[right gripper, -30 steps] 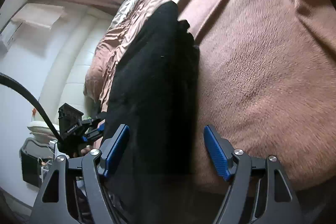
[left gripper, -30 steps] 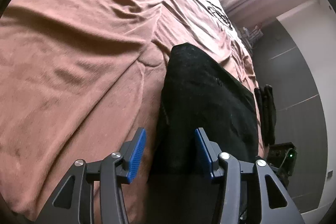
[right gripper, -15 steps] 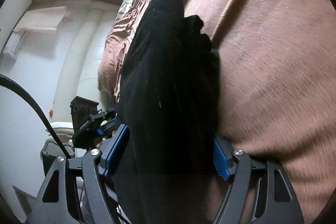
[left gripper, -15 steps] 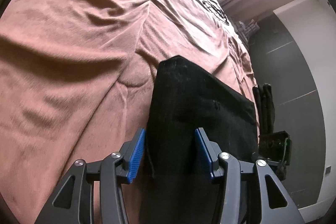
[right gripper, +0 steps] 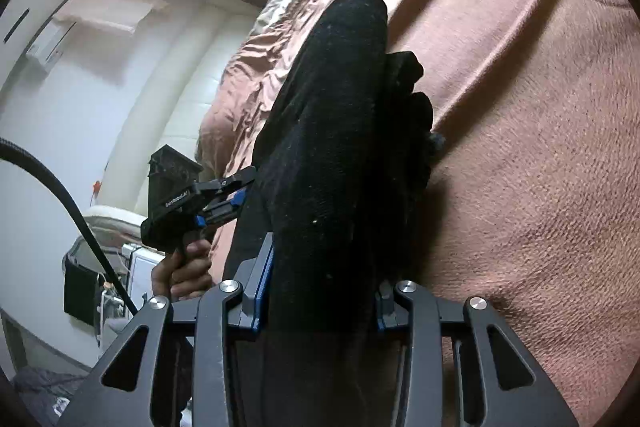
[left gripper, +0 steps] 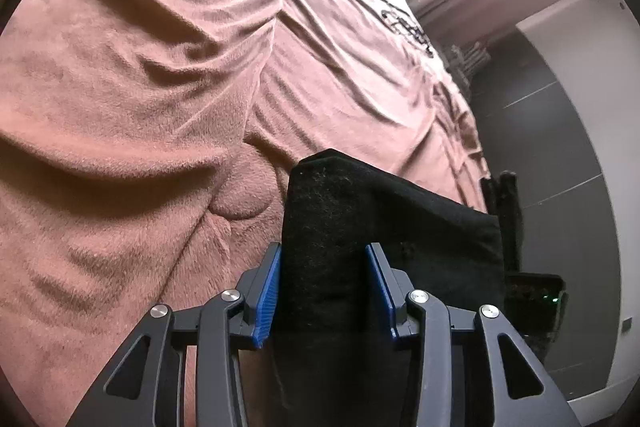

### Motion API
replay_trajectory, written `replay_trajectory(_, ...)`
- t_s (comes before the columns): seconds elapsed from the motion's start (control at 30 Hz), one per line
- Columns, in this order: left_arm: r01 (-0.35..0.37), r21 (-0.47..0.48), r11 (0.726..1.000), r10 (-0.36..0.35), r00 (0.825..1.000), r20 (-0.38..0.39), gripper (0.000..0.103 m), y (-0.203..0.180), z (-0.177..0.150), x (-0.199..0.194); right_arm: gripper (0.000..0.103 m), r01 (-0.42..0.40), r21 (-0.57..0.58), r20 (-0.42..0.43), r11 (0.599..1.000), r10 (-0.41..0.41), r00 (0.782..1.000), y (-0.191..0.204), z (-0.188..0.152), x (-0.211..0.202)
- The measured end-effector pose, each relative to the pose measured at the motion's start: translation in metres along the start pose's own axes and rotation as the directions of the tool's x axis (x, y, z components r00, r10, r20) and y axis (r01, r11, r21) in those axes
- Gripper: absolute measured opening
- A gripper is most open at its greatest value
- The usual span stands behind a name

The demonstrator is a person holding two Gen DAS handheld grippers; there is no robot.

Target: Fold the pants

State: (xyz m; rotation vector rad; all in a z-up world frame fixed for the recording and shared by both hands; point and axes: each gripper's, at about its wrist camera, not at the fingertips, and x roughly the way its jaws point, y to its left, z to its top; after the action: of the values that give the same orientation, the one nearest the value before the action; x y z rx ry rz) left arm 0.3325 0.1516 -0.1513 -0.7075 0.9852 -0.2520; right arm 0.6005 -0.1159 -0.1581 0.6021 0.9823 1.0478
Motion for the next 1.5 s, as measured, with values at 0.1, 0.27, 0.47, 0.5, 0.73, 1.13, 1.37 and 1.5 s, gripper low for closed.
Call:
replay_trajectory(0.1,-0.007,0.001,1.000,0.007,1.000,-0.018,0.045,0.001,-0.005,-0.002,0.042,0.024,0.035,-0.029,0.999,-0.023,0.999,-0.008,0.000,0.005)
replay_trajectory(0.27,0.003,0.013,1.000,-0.003,0.999,-0.049,0.055,0.002,-0.018,-0.006,0.063,-0.003,0.056,-0.075,0.998,0.008,0.997,-0.012,-0.004,0.005)
replay_trajectory(0.47,0.056,-0.009,0.998,-0.056,0.993,-0.106,0.059,0.009,-0.040,-0.004,0.063,-0.001,0.068,-0.154,0.998,0.011,0.988,-0.017,-0.002,0.015)
replay_trajectory(0.5,0.064,-0.013,0.998,-0.065,0.992,-0.108,0.059,0.010,-0.043,-0.004,0.063,-0.001,0.071,-0.164,0.997,0.013,0.986,-0.014,0.001,0.020)
replay_trajectory(0.73,0.106,-0.010,0.994,-0.106,0.985,-0.137,0.060,0.011,-0.065,-0.006,0.063,0.002,0.080,-0.203,0.997,0.014,0.979,-0.013,0.010,0.035)
replay_trajectory(1.13,0.120,0.033,0.992,-0.117,0.989,-0.095,0.050,-0.006,-0.072,-0.019,0.041,0.086,-0.044,-0.136,0.995,-0.091,0.986,0.018,0.013,0.033)
replay_trajectory(1.37,0.145,0.052,0.988,-0.141,0.988,-0.063,0.049,-0.014,-0.073,-0.037,0.040,0.125,-0.095,-0.103,0.988,-0.134,0.986,0.044,0.006,0.039)
replay_trajectory(1.5,0.166,0.073,0.984,-0.163,0.986,-0.039,0.049,-0.024,-0.074,-0.048,0.039,0.138,-0.127,-0.072,0.982,-0.148,0.986,0.064,0.000,0.041)
